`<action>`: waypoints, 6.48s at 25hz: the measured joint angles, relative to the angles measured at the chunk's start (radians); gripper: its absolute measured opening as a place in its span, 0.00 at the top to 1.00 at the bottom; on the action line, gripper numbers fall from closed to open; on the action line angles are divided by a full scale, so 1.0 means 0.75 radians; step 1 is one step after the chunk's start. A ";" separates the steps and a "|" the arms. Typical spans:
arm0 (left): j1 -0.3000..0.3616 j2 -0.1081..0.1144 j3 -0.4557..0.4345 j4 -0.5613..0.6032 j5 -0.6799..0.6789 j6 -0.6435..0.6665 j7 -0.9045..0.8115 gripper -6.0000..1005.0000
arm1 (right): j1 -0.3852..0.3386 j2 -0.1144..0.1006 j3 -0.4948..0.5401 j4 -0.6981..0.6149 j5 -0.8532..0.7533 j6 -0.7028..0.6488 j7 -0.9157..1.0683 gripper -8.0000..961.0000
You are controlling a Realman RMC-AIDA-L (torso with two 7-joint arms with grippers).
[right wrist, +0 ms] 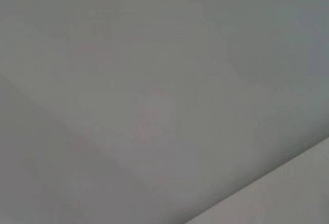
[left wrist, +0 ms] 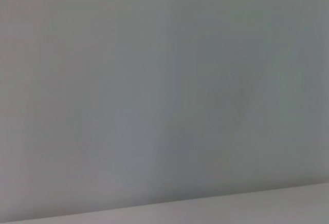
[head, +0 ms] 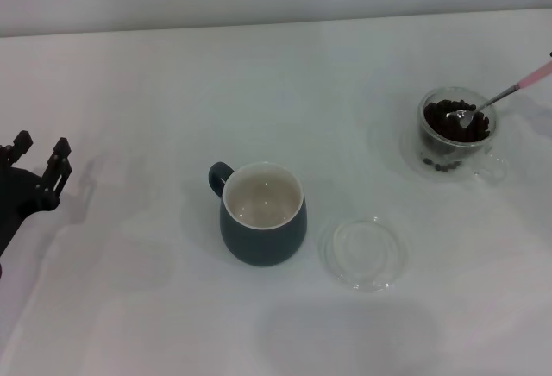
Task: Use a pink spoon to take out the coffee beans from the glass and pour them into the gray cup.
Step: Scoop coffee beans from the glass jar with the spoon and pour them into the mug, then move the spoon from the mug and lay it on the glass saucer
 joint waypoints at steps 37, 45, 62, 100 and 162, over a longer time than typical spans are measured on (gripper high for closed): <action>-0.022 -0.001 0.000 0.012 0.000 0.001 0.000 0.48 | 0.021 -0.071 0.115 0.255 0.030 0.051 0.224 0.85; -0.024 0.001 0.000 0.014 0.001 0.001 0.000 0.48 | 0.038 -0.033 0.101 0.244 0.027 0.115 0.225 0.84; -0.013 -0.002 0.004 0.016 0.006 0.001 0.000 0.48 | 0.111 0.082 0.004 0.239 0.017 0.203 0.192 0.84; -0.015 -0.002 0.000 0.050 0.002 0.001 0.000 0.48 | 0.265 0.110 -0.164 0.390 0.020 0.324 -0.430 0.84; -0.063 -0.002 0.000 0.045 0.000 0.066 0.000 0.48 | 0.054 0.016 -0.317 0.153 -0.012 0.407 -0.447 0.84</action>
